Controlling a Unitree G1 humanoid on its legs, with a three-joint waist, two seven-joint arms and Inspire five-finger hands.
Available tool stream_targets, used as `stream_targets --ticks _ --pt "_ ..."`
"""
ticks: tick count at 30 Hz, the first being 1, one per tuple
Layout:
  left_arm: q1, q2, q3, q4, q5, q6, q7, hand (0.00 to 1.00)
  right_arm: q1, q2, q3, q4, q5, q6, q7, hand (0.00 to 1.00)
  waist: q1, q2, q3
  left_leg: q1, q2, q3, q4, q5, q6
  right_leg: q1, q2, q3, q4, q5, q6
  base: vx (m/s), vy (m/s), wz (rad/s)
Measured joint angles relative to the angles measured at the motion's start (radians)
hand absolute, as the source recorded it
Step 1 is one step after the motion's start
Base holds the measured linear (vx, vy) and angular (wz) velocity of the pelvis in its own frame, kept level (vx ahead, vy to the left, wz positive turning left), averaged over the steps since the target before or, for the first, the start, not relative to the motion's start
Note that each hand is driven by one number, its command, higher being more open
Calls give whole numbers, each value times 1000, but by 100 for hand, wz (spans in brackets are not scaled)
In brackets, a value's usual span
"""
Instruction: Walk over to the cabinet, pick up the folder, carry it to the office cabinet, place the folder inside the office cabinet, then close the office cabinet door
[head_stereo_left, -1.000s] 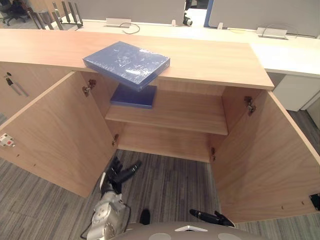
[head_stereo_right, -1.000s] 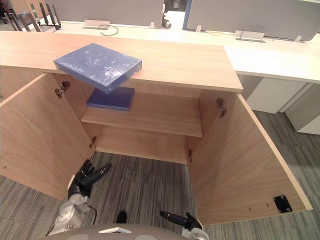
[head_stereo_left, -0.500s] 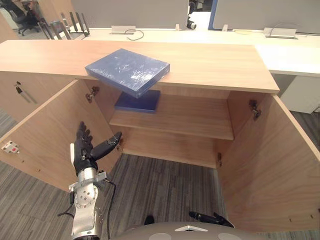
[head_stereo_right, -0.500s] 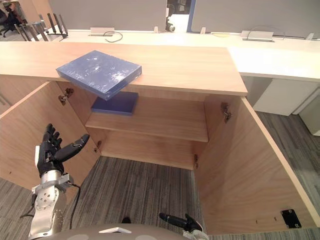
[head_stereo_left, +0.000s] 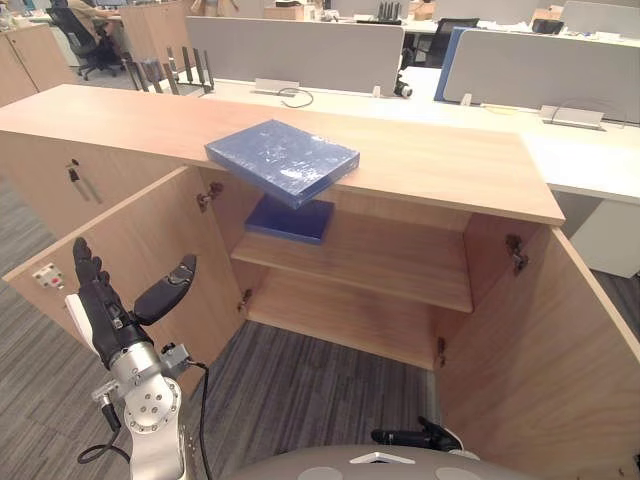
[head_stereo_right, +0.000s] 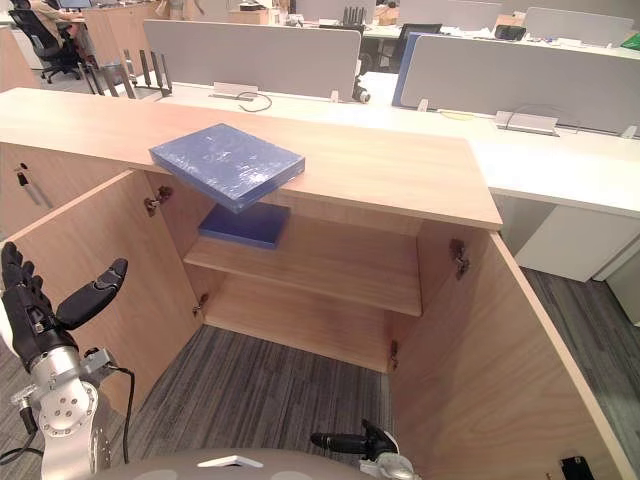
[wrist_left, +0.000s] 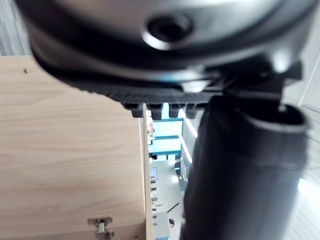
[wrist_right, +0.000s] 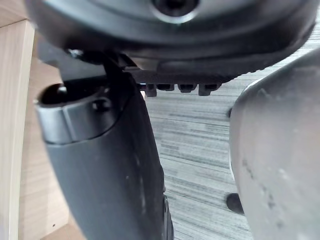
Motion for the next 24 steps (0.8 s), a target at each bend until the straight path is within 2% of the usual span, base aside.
stream_targets --ticks 2,7,10,12,16,19,22,24 --pt "-2 0 -9 0 0 0 0 100 12 6 -1 0 0 0 0 100 1 -7 -10 2 7 7 1 -2 -10 29 4 -2 -36 16 -1 288 -160 1" --pt "-3 1 -13 1 7 1 -1 100 16 22 -29 -1 -1 0 1 100 1 -14 -14 10 -6 11 4 -17 -5 65 -3 -2 -86 32 8 103 12 2" --pt "-15 13 -31 0 227 21 4 100 37 26 -30 -2 -2 0 2 100 26 -11 -27 12 -11 12 26 -52 -4 85 -6 2 -102 32 9 17 18 -2" --pt "-28 24 -37 0 295 22 4 100 41 30 -30 -2 -3 -1 4 100 25 -12 -38 1 -11 12 37 -63 -3 84 -5 2 -107 32 8 0 0 0" --pt "-91 105 -66 1 390 44 -3 100 47 29 -31 -3 -3 -1 9 100 23 -7 -43 0 -8 20 35 -68 -7 81 2 12 -113 31 8 -1 -5 -7" --pt "-157 199 -91 13 431 45 -3 100 49 24 -30 -3 -4 -1 24 100 21 -2 -52 -1 -5 42 33 -66 -11 64 12 37 -113 33 5 27 1 -23" --pt "-255 319 -125 156 513 41 -2 100 50 13 -30 -14 -4 -1 24 100 14 14 -65 30 -5 61 -3 -55 -8 65 13 59 -115 33 4 47 7 -22" --pt "-294 369 -138 232 548 45 -2 100 48 12 -31 -18 -3 -1 24 100 -1 18 -70 37 -6 67 -21 -51 -6 62 13 64 -118 33 4 31 15 -11"
